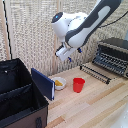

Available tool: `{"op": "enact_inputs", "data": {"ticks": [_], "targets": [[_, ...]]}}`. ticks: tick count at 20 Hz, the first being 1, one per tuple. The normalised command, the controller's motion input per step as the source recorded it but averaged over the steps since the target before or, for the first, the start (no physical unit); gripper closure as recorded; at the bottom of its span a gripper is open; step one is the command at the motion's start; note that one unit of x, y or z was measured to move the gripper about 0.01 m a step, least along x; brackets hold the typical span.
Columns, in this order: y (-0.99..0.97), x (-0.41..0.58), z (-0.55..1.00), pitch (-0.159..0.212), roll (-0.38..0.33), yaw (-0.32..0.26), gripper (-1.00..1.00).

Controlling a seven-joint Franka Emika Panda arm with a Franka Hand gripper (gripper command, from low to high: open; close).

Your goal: Gently stretch your hand towards the oven tray's handle, obtaining a firm grip, and draw it cautiously out of the oven. Transition your grip to the hot dog bowl, gingerly seizing the edge, and elevate it from the surface. Hover the bowl over the tray, delicately lower it, and temper your grip, establishing the bowl's equilibrium.

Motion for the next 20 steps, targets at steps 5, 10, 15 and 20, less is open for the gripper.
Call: {"op": "enact_inputs", "data": {"ticks": [5, 10, 15, 20], "targets": [[-0.13, 0.014, -0.05, -0.053, -0.334, 0.154, -1.00], [-0.23, 0.017, 0.00, -0.036, -0.333, 0.118, -1.00], [-0.33, 0.029, -0.06, -0.011, -0.319, 0.111, -1.00], [-0.37, 0.115, -0.19, 0.000, -0.297, 0.102, -1.00]]}}
